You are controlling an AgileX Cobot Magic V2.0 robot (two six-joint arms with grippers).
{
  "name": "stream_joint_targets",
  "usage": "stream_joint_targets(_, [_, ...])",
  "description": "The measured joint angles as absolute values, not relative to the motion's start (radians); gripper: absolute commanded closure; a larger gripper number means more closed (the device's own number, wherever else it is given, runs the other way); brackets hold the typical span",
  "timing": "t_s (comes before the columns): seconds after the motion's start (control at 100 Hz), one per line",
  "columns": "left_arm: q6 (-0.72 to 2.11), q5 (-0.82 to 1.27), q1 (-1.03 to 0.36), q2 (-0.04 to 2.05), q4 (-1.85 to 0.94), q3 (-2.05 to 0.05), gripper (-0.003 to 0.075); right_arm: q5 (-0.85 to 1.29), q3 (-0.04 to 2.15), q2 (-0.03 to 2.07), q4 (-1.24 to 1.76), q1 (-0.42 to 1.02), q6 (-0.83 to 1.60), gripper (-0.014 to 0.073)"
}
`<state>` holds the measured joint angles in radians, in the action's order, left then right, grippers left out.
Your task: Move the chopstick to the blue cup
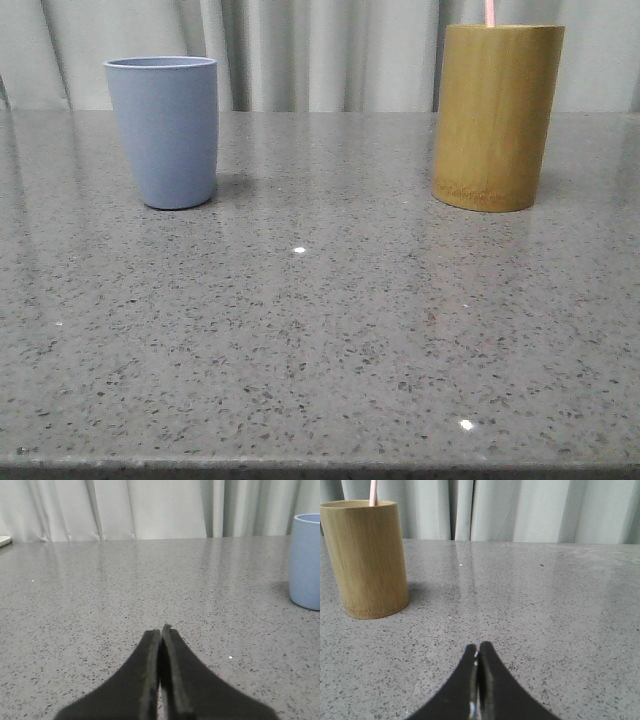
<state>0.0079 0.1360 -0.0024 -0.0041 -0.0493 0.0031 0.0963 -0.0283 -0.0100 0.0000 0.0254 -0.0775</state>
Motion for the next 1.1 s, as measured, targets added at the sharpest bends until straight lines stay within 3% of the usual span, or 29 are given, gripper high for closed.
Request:
stream_joint_targets(0.25, [0.008,0.159,-0.002,-0.004,-0.142,-0.035,0.0739,0.135,0.004,-0.010,0.006,0.025,-0.078,0.0660])
stream_joint_targets(0.6, [0.008,0.289,-0.002,0.148,-0.156,-0.323,0.0734,0.327,0.227,0.146,0.006,0.025,-0.078,0.0659])
stream_joint_targets(0.67, [0.008,0.324,-0.002,0.216,-0.158,-0.375,0.0686,0.352,0.266,0.195,0.008,0.025,-0.078,0.0659])
stream_joint_targets(0.75, [0.008,0.363,-0.002,0.297,-0.159,-0.434,0.0563,0.383,0.309,0.249,0.008,0.025,-0.078,0.0647])
stream_joint_targets(0.84, [0.008,0.386,-0.002,0.370,-0.159,-0.491,0.0418,0.396,0.344,0.306,0.008,0.025,-0.078,0.0578])
stream_joint_targets(0.92, [0.008,0.392,-0.002,0.433,-0.159,-0.526,0.0323,0.402,0.368,0.348,0.008,0.025,-0.078,0.0461])
stream_joint_targets(1.1, [0.008,0.394,-0.002,0.522,-0.159,-0.557,0.0309,0.403,0.407,0.415,0.014,0.025,-0.078,0.0207])
